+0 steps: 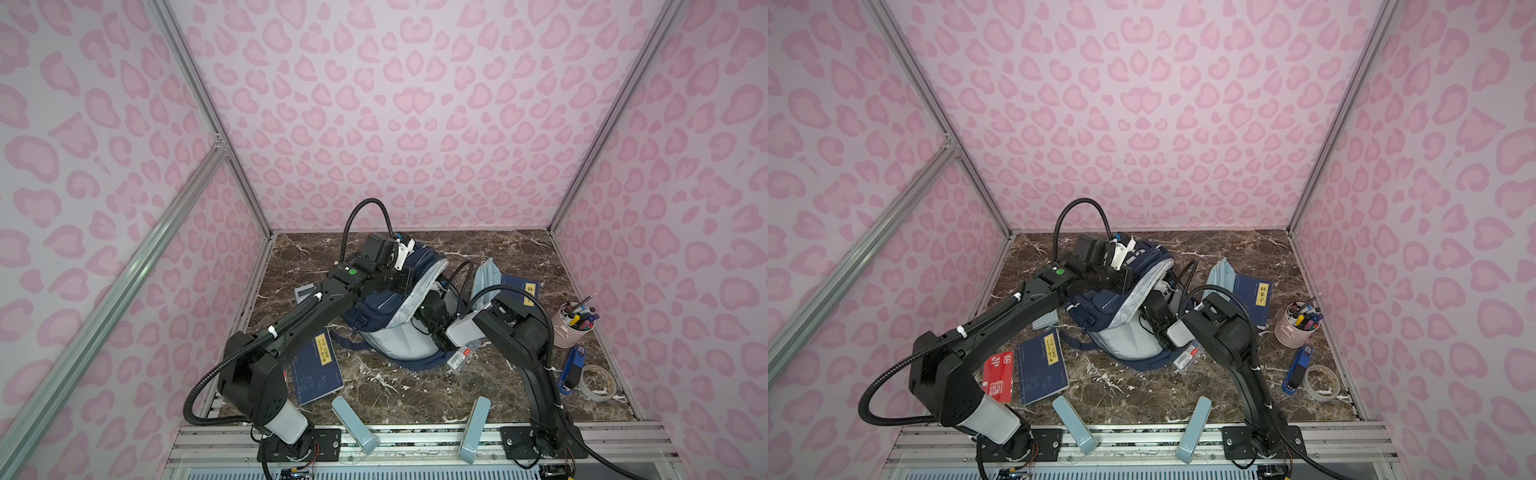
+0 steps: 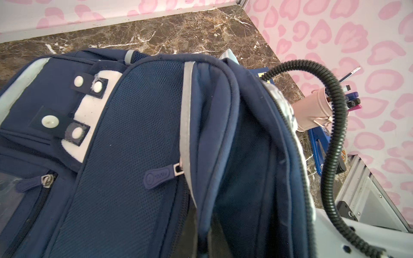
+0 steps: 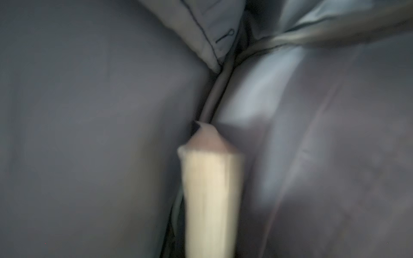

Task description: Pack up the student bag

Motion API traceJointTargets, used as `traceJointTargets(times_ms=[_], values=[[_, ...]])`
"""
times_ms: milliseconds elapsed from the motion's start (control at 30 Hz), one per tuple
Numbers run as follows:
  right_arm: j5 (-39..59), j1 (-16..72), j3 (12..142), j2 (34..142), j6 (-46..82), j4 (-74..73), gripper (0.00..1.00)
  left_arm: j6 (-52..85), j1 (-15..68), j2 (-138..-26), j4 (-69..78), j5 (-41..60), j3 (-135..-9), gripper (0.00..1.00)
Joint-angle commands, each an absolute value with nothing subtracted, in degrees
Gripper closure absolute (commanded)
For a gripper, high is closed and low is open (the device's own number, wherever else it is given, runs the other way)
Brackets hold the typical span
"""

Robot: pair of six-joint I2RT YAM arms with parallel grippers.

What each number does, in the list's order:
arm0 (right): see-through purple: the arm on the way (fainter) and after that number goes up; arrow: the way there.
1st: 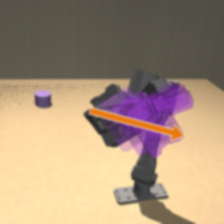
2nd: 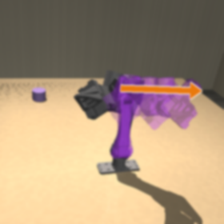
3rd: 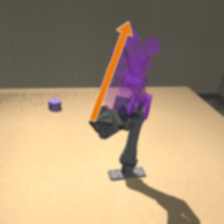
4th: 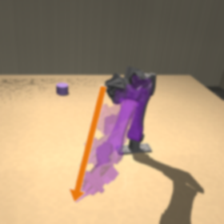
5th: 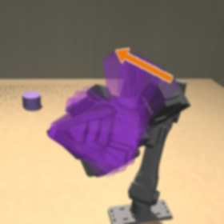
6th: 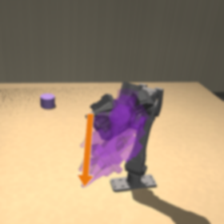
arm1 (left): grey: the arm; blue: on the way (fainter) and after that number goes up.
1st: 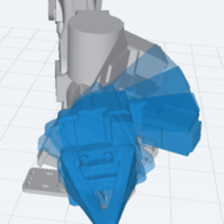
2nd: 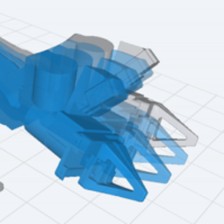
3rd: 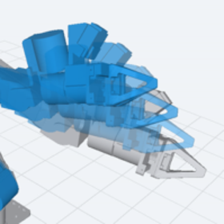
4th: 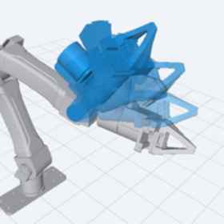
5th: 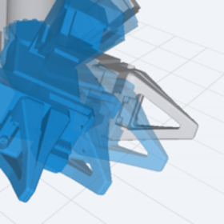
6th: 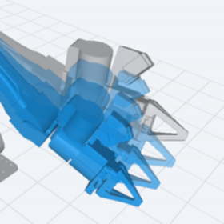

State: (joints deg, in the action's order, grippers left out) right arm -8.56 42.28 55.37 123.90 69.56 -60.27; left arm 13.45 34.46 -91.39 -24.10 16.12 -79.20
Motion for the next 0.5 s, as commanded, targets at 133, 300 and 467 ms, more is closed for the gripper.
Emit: traceJointTargets(times_ms=[133,300,467], values=[[3.59,38.72,51.72,116.19,60.20,-43.72,0.37,16.38,32.08,-94.31,-16.91,16.82,-78.69,0.95],[5.11,38.28,48.90,107.55,52.66,-29.40,0.31,18.22,31.90,-94.68,-15.40,16.72,-77.53,0.94],[5.92,38.46,43.81,97.30,47.76,-21.34,0.32,19.84,31.90,-94.97,-14.39,16.45,-77.43,0.94]])
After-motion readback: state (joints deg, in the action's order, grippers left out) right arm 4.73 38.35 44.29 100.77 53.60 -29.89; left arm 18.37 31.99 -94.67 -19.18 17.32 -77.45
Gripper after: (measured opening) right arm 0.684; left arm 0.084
